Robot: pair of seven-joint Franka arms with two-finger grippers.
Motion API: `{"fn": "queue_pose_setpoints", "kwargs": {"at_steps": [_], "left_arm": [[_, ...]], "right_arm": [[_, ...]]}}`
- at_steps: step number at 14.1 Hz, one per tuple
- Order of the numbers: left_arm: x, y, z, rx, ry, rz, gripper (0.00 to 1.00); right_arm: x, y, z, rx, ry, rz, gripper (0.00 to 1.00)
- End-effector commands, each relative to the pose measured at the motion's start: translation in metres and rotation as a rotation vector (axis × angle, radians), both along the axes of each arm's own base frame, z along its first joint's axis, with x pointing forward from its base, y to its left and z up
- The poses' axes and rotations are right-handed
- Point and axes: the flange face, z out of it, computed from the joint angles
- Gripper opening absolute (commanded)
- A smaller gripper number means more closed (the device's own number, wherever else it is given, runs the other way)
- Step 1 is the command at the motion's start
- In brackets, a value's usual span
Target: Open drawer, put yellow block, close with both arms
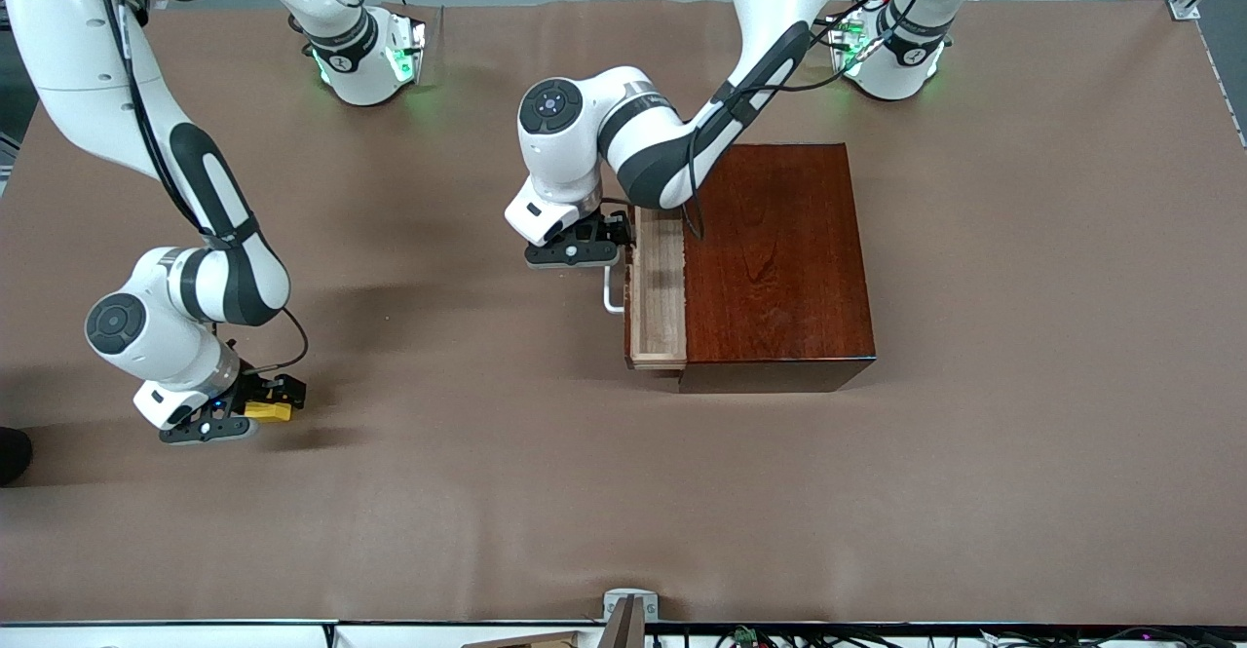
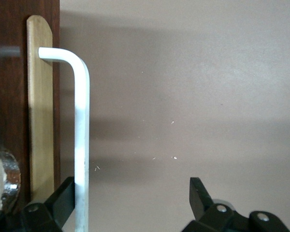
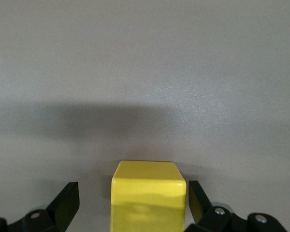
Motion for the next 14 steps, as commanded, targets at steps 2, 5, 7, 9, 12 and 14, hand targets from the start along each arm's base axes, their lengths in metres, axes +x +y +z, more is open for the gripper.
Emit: {"fn": "queue_pose_setpoints", "kwargs": {"at_steps": [2,5,7,9,12,14], "left_arm": [[0.004,-0.013,-0.003,-0.073,-0.003,0.021,1.00],[0.013,-0.010,-0.003,-0.081,-0.014,0.010,1.00],[0.022,-0.005,-0.006,-0.076,-0.023,0.001,1.00],[0.021,-0.010,-0.007,-0.103,-0.038,-0.003,1.00],[0.013,-0.021,-0.006,-0.143,-0.051,-0.011,1.00],[0.003,-0.029,-0.003,-0.160,-0.053,-0.025,1.00]], "right_arm": [[0.004,-0.003,-0.003,-0.007,-0.004,0.008,0.96],[0.004,-0.005,-0.001,-0.008,-0.002,0.005,0.96],[0.004,-0.006,0.001,-0.009,-0.002,0.004,0.96],[0.004,-0.011,0.003,-0.010,-0.003,-0.001,0.88],[0.004,-0.012,0.002,-0.010,-0.001,0.002,0.77],[0.002,-0.015,0.001,-0.009,0.015,-0.003,0.77]]}}
